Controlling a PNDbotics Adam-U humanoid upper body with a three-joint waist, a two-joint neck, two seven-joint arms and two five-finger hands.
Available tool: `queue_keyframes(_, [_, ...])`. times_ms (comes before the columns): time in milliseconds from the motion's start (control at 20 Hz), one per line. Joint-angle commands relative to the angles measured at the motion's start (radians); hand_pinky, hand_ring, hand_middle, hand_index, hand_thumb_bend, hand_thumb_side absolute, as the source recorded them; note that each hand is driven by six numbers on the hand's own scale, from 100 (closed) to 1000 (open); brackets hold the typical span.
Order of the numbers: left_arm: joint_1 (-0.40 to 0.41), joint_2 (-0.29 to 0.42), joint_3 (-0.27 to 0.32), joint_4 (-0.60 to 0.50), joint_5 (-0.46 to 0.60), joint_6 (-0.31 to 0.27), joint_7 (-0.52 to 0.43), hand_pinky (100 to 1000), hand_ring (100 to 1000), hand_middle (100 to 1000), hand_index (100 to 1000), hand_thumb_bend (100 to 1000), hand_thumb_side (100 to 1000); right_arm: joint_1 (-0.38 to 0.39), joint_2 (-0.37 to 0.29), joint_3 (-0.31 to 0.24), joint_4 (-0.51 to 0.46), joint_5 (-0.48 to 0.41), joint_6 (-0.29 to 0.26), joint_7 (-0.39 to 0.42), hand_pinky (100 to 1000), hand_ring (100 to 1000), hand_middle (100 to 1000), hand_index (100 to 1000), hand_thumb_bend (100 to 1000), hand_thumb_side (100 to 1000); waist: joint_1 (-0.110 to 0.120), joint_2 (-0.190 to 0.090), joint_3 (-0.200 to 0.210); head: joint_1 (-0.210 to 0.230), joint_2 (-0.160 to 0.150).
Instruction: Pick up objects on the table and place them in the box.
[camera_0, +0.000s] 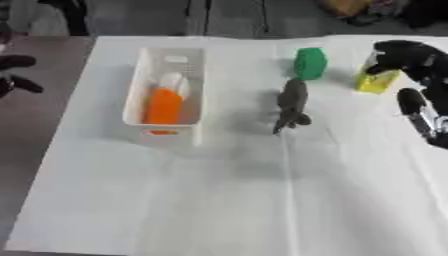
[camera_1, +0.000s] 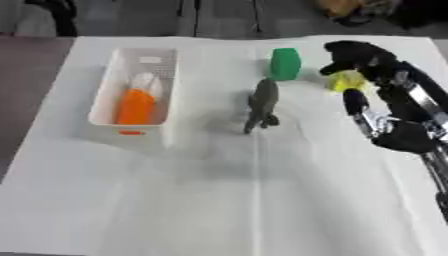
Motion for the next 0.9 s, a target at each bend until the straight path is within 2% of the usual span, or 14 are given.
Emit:
queue_keyframes(50, [-0.011, 0.023, -0.002, -0.016, -0.002, 0.001, -0.002, 516, 714, 876, 925, 413, 941, -0.015, -0.046, -0.010, 0.003, 0.021, -0.015, -0.001, 964, 822, 972, 959, 131, 505, -0.014, -0.012, -0.002, -0.004, -0.009])
queue_keyframes(250, [-0.010, 0.025, -0.004, -0.015, -0.003, 0.002, -0.005, 516, 714, 875, 925, 413, 941, -0.045, -0.093, -0.005, 0.062, 0.038, -0.028, 0.006, 961, 838, 995, 982, 139, 510, -0.014, -0.017, -0.001, -0.007, -0.009])
queue_keyframes(400, [-0.010, 0.027, -0.006, -0.014, -0.003, 0.001, -0.006, 515, 714, 872, 925, 414, 941, -0.082, -0.157, -0.008, 0.130, 0.062, -0.046, 0.020, 957, 844, 998, 987, 141, 514, -0.013, -0.020, 0.002, -0.005, -0.009])
queue_keyframes(700, [-0.008, 0.028, -0.008, -0.012, -0.002, 0.000, -0.008, 515, 715, 868, 925, 413, 941, -0.134, -0.252, -0.014, 0.284, 0.096, -0.131, 0.029, 954, 873, 1000, 994, 192, 500, -0.009, -0.023, 0.004, -0.009, -0.010])
queue_keyframes(900, [-0.008, 0.028, -0.010, -0.011, -0.001, 0.000, -0.010, 514, 716, 868, 925, 413, 941, -0.161, -0.283, -0.008, 0.381, 0.149, -0.196, 0.009, 963, 883, 1000, 996, 209, 504, -0.008, -0.022, 0.007, -0.010, -0.012])
